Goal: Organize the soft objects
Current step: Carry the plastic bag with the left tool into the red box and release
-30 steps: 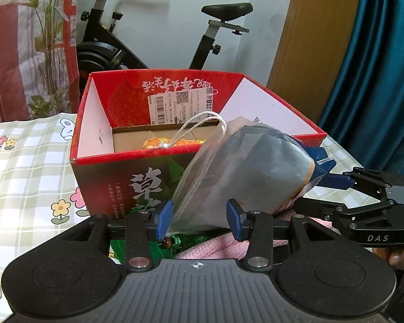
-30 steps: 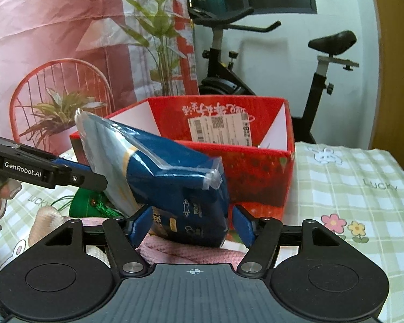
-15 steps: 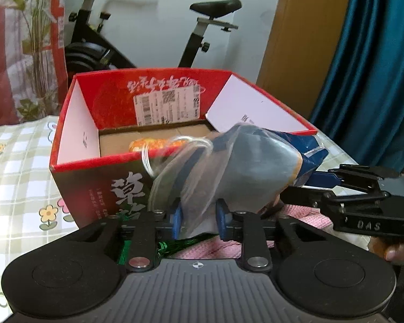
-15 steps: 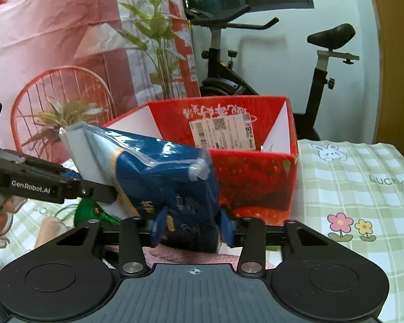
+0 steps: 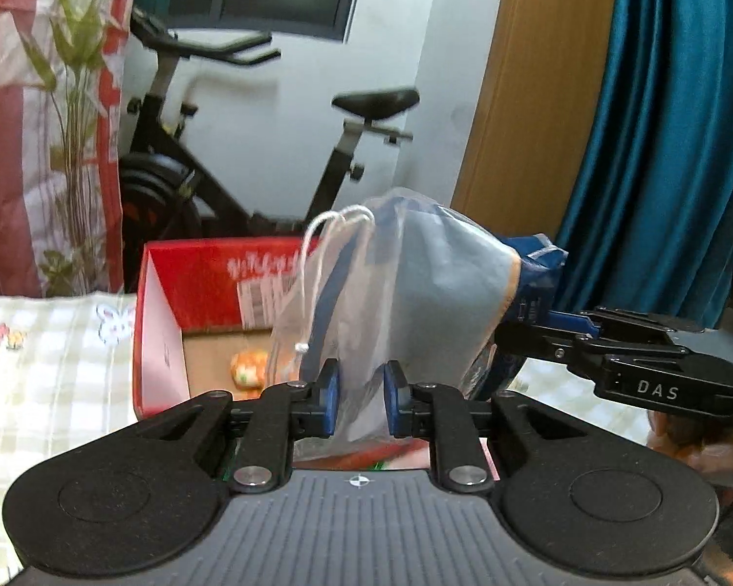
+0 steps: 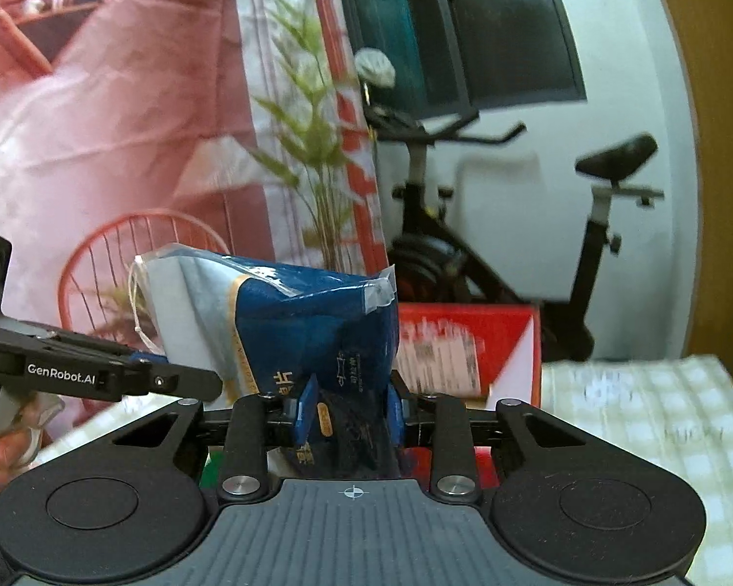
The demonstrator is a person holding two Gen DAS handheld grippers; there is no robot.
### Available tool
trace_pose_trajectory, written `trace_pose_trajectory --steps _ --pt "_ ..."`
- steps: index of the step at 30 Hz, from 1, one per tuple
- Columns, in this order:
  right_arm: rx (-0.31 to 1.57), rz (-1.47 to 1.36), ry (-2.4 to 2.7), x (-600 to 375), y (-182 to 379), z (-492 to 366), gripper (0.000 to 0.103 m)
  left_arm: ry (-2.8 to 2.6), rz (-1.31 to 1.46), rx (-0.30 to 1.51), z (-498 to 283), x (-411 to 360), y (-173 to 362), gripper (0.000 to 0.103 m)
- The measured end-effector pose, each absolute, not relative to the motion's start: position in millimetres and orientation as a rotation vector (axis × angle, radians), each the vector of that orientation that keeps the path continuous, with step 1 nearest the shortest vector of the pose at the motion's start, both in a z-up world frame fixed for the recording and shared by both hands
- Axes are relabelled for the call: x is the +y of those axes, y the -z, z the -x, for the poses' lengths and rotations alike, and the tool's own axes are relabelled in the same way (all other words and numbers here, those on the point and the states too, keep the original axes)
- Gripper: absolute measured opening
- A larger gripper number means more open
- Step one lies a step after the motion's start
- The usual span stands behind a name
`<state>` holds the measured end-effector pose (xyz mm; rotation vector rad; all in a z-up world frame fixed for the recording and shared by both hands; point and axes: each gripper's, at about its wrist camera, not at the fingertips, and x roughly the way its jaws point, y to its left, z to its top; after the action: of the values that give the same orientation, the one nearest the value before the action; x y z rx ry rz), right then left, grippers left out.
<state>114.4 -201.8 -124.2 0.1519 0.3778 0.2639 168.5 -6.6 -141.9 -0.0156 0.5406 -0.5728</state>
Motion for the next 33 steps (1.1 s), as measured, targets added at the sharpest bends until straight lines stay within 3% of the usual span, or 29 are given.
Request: trace_pose_trajectory --steps 13,33 --pt "0.395 -0.101 -0.282 -193 76 -191 0.024 0.539 0.084 0.547 -225 -6 111 0.020" --pt "0.827 -0.247 -0.180 -200 175 -272 0.020 0.495 0.079 0.873 -297 -7 179 0.021"
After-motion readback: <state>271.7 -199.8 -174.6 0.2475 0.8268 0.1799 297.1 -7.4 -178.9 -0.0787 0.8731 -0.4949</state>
